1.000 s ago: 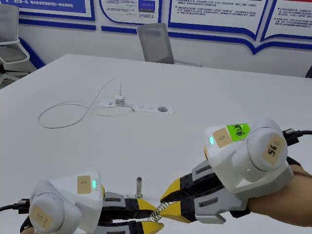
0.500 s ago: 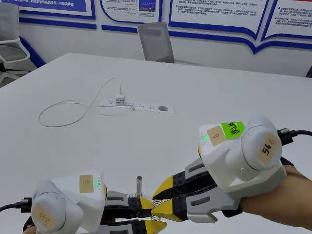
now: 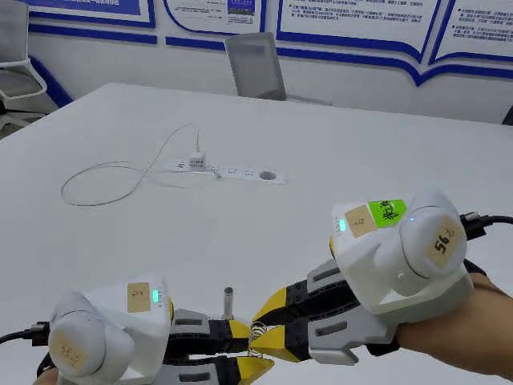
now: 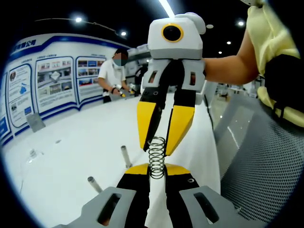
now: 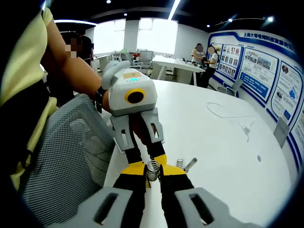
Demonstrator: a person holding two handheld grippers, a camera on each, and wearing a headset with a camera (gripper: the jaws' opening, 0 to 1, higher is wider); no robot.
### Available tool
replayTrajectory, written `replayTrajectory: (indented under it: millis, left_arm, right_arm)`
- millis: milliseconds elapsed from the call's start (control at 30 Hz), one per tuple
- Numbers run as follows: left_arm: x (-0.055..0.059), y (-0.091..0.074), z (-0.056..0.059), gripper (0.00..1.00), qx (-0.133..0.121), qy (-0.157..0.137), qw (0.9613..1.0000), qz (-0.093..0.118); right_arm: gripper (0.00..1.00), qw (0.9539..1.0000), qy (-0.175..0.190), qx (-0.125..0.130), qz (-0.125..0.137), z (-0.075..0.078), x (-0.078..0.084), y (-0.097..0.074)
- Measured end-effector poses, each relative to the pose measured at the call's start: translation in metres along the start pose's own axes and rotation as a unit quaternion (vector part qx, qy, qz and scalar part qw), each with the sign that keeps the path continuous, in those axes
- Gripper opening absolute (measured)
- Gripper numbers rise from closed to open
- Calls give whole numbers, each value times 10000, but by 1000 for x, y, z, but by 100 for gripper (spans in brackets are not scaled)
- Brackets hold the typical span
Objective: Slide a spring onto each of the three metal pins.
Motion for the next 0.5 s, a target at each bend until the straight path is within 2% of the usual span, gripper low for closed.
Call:
replayTrajectory:
  millis: [100, 300, 500]
  left_arm:
    - [0, 0, -1, 12, -25, -1, 10000, -3]
    - [2, -1, -1, 20, -54, -72, 9999, -48]
    - [5, -9, -6, 25, -215, -174, 9996, -51]
  right_arm:
    - [12, 10000, 1, 14, -9, 0, 0, 0]
    - [12, 9999, 53, 89, -9, 5, 1, -3]
    - [12, 9997, 110, 210, -14, 10, 4, -10]
Point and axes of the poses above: the centre of the closed fingertips' face, and the gripper's own axes: y roughly forward along the fingers, z roughly to its right, x roughly out of its underside, the point moved 8 cm from there along -y, roughly backward along the fingers, and after that the axes turned 1 degree about -y, right-handed, at the moved point
